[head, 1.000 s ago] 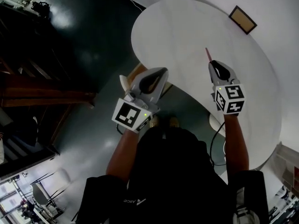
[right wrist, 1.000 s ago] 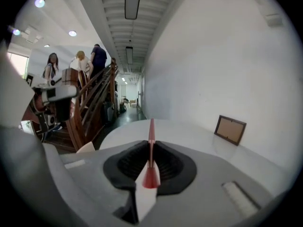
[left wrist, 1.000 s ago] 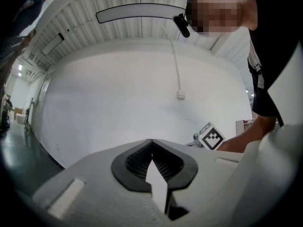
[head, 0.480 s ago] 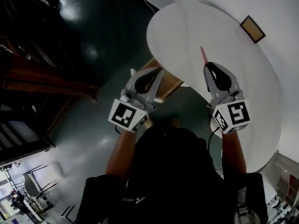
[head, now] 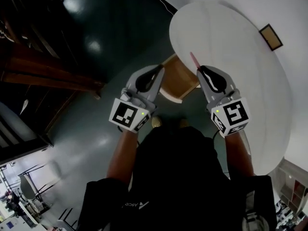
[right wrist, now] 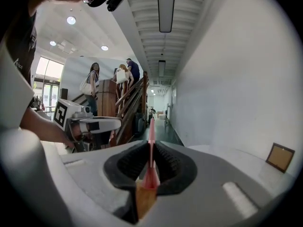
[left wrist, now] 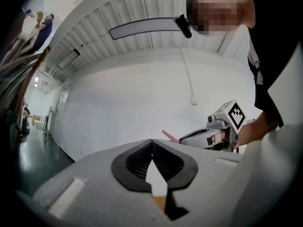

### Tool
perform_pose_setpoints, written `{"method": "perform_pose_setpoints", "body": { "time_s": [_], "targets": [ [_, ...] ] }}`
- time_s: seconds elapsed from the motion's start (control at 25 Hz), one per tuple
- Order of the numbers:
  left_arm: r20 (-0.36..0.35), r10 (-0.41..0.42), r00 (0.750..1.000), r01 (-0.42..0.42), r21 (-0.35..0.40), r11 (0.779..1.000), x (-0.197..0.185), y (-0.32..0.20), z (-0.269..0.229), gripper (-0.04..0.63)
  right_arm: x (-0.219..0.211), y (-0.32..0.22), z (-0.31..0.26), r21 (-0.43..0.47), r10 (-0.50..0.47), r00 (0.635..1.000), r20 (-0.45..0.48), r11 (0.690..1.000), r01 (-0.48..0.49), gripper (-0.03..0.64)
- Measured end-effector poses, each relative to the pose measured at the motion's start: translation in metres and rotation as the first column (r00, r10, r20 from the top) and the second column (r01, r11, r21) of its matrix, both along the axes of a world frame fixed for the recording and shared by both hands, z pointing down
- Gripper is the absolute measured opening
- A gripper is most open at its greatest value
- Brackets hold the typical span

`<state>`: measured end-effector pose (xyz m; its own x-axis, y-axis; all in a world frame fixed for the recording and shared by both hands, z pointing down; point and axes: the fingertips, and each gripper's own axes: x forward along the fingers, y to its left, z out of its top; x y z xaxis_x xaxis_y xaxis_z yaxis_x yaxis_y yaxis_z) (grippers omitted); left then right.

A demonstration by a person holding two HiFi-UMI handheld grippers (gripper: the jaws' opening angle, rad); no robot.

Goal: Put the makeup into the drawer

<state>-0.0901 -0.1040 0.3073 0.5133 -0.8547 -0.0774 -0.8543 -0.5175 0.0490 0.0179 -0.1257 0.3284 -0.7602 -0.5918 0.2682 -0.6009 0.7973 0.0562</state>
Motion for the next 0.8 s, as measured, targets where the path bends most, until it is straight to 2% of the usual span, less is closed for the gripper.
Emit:
{"method": "perform_pose_setpoints", "body": {
  "time_s": [0.2, 0.4, 0.6, 0.8],
  "targets": [
    [-0.006, 0.006, 1.0, -0.006, -0.008, 1.0, -0.038, 0.0, 0.014, 0.011, -0.045, 0.001, 0.043, -0.058, -0.041, 0.994, -0.098, 0.998, 0.035, 0.051],
    [-0.013, 0.036, 0.999, -0.037, -0.019, 0.999, -0.061, -0.001, 0.027, 0.011, -0.075, -0.003, 0.097, -0.137, -0.073, 0.977, -0.201, 0.99, 0.046, 0.051],
    [-0.025, 0.055, 0.998, -0.056, -0.045, 0.997, -0.076, -0.001, 0.046, 0.011, -0.094, -0.007, 0.159, -0.214, -0.135, 0.936, -0.326, 0.975, 0.066, 0.051],
    [-0.021, 0.038, 0.999, -0.039, -0.073, 0.997, -0.087, -0.005, 0.064, 0.011, -0.098, -0.013, 0.22, -0.295, -0.206, 0.883, -0.422, 0.952, 0.082, 0.051]
  ]
}}
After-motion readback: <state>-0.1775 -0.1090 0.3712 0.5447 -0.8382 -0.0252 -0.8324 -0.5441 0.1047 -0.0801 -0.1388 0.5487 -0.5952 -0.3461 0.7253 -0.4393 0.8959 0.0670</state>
